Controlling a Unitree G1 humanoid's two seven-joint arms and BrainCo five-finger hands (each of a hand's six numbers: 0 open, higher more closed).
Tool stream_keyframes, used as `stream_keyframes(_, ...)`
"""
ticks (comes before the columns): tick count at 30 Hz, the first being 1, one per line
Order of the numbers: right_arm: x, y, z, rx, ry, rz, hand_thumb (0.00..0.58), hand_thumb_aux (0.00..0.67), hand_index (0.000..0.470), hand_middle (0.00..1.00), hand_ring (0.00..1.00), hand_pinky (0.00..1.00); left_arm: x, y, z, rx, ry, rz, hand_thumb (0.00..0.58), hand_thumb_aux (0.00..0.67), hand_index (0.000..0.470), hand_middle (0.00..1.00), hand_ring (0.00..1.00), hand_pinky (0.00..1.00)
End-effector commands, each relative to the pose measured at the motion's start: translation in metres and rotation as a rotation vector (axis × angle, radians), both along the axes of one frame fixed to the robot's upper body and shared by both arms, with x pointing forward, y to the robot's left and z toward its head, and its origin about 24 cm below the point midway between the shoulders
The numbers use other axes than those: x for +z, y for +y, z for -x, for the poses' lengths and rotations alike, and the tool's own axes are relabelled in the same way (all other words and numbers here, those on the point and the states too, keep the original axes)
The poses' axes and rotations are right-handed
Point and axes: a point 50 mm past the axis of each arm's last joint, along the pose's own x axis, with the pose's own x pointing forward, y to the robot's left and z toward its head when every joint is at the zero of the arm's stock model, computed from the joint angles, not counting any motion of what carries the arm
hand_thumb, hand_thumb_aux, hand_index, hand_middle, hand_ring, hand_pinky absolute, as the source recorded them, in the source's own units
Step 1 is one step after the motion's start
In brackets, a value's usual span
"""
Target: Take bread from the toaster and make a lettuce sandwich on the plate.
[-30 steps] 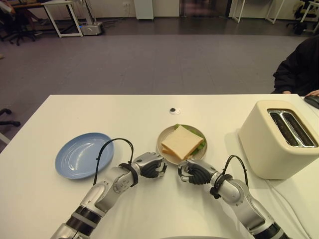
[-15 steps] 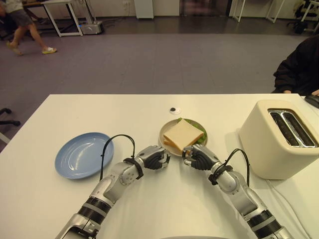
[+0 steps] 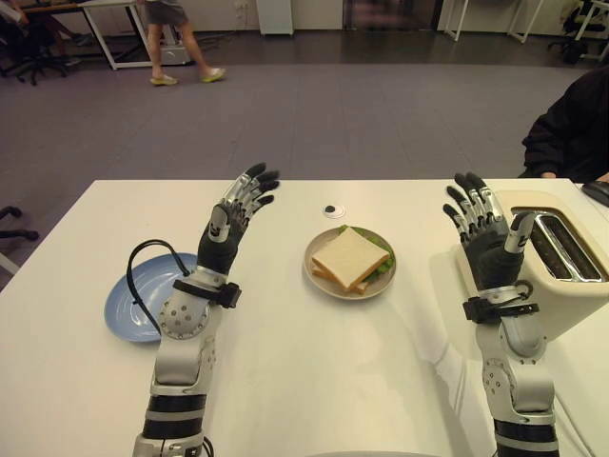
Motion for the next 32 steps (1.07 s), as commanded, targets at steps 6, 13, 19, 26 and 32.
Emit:
stream_keyframes(6,-0.026,-0.022,0.022,-0.101,0.053,0.078,0.0,0.0,0.0,0.0,0.0,0.0,-0.032,0.016,0.025,0.164,0.08,0.064,0.0,0.0,0.0,0.0,0.0,0.0)
stream_keyframes(13,-0.059,-0.016,0.031,-0.15,0.129,0.124,0.0,0.0,0.0,0.0,0.0,0.0,-0.056,0.007,0.035,0.16,0.151,0.065,0.0,0.0,0.0,0.0,0.0,0.0)
stream_keyframes(19,-0.063,-0.011,0.033,-0.139,0.111,0.146,0.0,0.0,0.0,0.0,0.0,0.0,-0.061,0.0,0.042,0.156,0.158,0.062,0.0,0.0,0.0,0.0,0.0,0.0)
stream_keyframes(26,-0.056,-0.016,0.038,-0.127,0.105,0.154,0.0,0.0,0.0,0.0,0.0,0.0,-0.066,-0.008,0.057,0.161,0.191,0.066,0.0,0.0,0.0,0.0,0.0,0.0)
stream_keyframes(32,-0.054,-0.014,0.038,-0.13,0.111,0.145,0.0,0.0,0.0,0.0,0.0,0.0,-0.061,-0.012,0.054,0.149,0.183,0.073,0.0,0.0,0.0,0.0,0.0,0.0)
